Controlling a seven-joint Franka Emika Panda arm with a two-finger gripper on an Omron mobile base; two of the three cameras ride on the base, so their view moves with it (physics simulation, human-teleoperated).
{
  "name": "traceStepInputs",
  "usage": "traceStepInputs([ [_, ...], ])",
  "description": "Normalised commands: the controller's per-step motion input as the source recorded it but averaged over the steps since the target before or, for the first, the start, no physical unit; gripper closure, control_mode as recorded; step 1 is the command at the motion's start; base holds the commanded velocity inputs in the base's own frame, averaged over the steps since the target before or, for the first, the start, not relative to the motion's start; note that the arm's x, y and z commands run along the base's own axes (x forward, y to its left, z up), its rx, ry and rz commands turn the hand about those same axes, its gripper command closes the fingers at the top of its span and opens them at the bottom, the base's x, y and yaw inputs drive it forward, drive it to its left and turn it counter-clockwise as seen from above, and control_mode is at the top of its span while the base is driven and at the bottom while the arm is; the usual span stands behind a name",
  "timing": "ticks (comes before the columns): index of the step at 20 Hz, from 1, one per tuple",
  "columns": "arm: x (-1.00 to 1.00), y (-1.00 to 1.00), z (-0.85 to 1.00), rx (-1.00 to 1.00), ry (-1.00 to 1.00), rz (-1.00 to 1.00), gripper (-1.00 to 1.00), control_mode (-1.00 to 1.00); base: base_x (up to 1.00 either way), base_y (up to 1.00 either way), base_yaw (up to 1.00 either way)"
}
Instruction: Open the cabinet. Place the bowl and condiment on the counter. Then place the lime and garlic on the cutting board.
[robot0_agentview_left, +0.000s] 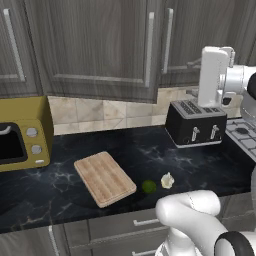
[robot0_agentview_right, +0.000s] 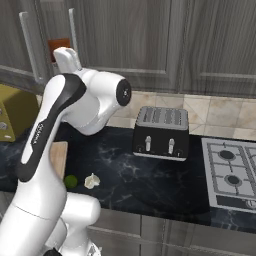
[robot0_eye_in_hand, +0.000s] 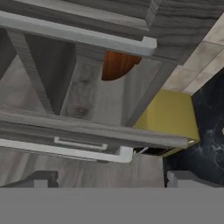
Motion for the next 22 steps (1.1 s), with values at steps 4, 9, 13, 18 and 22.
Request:
traceStepInputs([
  [4,0.19,0.09,0.00,0.01,0.04,0.00,-1.00,-1.00,0.00,0.00,0.00],
  [9,0.12,0.15,0.00,0.02,0.06,0.00,-1.00,-1.00,0.00,0.00,0.00],
  [13,0.14,0.21,0.00,0.04,0.11,0.00,-1.00,-1.00,0.00,0.00,0.00],
  [18,0.20,0.17,0.00,0.02,0.06,0.00,-1.00,-1.00,0.00,0.00,0.00],
  [22,0.40,0.01,-0.06,0.04,0.01,0.00,-1.00,-1.00,0.00,0.00,0.00],
])
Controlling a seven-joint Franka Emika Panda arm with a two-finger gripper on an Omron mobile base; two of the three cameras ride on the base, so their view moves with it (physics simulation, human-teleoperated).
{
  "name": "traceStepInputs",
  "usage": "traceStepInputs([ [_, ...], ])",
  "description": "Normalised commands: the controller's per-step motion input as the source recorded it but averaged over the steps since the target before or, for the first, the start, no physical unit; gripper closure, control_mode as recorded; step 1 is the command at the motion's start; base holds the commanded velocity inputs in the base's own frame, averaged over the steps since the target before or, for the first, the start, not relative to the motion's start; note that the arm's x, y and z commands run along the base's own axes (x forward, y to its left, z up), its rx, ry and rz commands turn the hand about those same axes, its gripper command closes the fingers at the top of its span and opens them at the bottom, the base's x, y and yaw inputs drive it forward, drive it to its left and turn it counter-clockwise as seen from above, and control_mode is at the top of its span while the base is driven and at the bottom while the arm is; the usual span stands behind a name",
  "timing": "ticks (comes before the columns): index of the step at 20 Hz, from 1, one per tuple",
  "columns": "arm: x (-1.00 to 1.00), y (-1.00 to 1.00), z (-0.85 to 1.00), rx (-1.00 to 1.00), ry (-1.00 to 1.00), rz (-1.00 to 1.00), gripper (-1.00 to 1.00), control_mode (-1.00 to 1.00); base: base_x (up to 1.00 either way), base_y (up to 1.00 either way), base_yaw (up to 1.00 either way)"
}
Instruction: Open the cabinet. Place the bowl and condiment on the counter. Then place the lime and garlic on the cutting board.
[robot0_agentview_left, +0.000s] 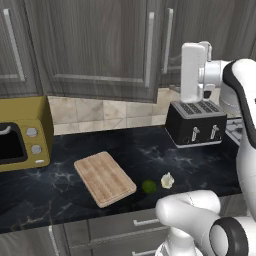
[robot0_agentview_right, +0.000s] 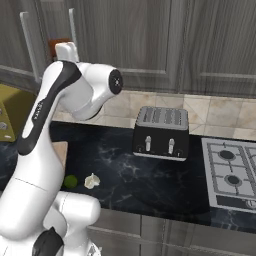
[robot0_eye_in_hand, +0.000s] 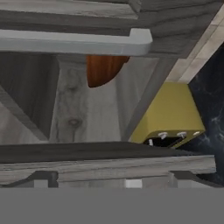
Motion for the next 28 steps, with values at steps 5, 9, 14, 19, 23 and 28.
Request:
traceStepInputs([
  [5,0.29,0.05,-0.01,0.03,0.02,0.00,-1.00,-1.00,0.00,0.00,0.00],
  [9,0.12,0.16,0.00,0.00,0.05,0.00,-1.00,-1.00,0.00,0.00,0.00],
  [14,0.17,0.17,0.00,0.00,0.05,0.00,-1.00,-1.00,0.00,0.00,0.00],
  [19,0.25,0.13,-0.03,0.00,0.04,0.00,-1.00,-1.00,0.00,0.00,0.00],
  [23,0.21,0.19,-0.05,0.00,0.04,0.00,-1.00,-1.00,0.00,0.00,0.00],
  [28,0.04,0.28,0.00,0.00,0.01,0.00,-1.00,-1.00,0.00,0.00,0.00],
])
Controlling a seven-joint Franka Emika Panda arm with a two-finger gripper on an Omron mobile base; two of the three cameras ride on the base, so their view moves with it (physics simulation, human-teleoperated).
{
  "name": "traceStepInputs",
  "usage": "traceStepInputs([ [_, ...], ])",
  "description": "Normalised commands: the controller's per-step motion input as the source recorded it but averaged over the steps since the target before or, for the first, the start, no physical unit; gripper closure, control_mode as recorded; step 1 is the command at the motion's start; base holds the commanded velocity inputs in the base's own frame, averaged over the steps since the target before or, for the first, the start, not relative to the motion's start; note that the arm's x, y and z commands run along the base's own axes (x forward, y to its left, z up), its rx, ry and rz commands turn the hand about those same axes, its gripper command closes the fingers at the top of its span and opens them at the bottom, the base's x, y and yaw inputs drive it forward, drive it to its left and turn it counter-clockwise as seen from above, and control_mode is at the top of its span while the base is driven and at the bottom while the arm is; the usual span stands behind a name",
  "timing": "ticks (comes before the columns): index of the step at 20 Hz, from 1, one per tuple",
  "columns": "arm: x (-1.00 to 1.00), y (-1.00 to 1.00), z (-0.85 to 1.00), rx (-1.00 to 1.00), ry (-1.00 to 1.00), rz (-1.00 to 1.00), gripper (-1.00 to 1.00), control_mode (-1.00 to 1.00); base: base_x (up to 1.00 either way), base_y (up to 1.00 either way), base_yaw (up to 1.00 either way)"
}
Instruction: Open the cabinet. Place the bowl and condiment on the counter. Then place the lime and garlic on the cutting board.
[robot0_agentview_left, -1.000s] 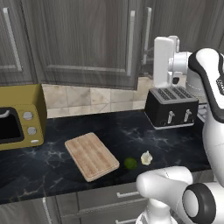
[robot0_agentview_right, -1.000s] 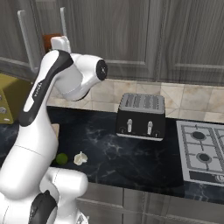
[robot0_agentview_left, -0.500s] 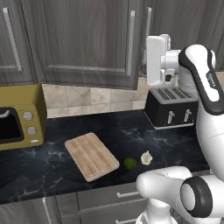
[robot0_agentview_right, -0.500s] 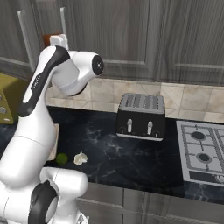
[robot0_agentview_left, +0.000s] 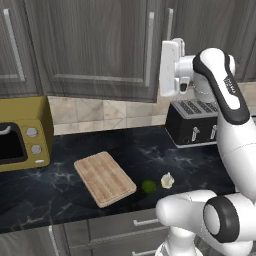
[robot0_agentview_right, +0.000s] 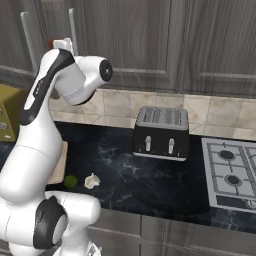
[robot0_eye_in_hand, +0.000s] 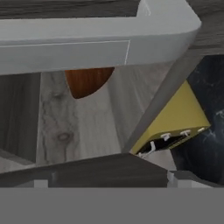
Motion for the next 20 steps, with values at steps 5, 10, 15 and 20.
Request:
traceStepInputs([
  [5,-0.34,0.24,0.02,0.00,0.01,0.00,-1.00,-1.00,0.00,0.00,0.00],
  [10,-0.83,0.24,0.17,0.03,0.04,0.08,-1.00,-1.00,0.00,0.00,0.00],
  [15,-1.00,0.44,0.16,0.00,0.16,0.24,-1.00,-1.00,0.00,0.00,0.00],
  [20,-0.80,0.88,0.18,0.00,0.28,0.35,-1.00,-1.00,0.00,0.00,0.00],
])
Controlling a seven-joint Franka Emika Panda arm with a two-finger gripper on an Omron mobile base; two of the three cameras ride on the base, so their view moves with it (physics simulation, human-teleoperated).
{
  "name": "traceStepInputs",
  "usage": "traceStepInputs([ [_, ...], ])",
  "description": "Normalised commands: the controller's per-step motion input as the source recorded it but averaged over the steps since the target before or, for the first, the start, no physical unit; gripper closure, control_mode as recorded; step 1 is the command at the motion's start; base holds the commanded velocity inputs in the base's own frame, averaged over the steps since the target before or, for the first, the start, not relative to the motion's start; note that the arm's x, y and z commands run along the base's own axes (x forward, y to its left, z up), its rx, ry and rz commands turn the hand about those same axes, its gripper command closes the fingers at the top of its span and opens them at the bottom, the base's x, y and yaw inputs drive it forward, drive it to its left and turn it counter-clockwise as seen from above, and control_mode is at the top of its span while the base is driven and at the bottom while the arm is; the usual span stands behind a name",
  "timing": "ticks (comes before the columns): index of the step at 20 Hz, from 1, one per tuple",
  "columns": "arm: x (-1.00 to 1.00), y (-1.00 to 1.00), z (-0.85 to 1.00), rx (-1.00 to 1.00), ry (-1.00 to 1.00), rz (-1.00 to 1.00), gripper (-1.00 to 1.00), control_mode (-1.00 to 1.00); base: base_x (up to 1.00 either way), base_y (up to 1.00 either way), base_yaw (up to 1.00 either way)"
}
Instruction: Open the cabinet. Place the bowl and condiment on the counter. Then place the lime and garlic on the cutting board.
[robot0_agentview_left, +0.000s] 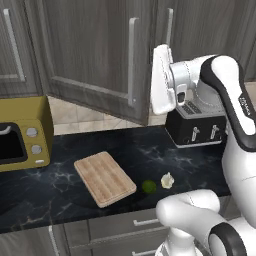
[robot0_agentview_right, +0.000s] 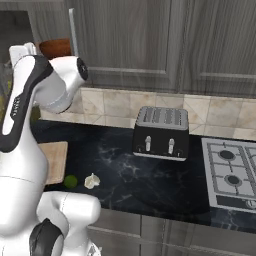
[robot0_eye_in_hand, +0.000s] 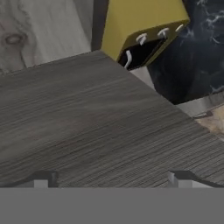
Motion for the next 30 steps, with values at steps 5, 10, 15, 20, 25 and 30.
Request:
traceStepInputs([
  [5,-0.27,1.00,0.00,0.02,0.23,0.36,-1.00,-1.00,0.00,0.00,0.00],
  [10,-0.04,1.00,-0.02,0.00,0.17,0.22,-1.00,-1.00,0.00,0.00,0.00],
  [15,0.00,1.00,0.00,-0.01,0.16,0.16,-1.00,-1.00,0.00,0.00,0.00],
  [20,-0.01,1.00,0.00,-0.04,0.13,0.08,-1.00,-1.00,0.00,0.00,0.00],
  [25,-0.24,0.76,0.08,-0.02,0.00,-0.01,-1.00,-1.00,0.00,0.00,0.00],
  [30,-0.46,-0.31,0.14,0.00,-0.11,-0.18,-1.00,-1.00,0.00,0.00,0.00],
])
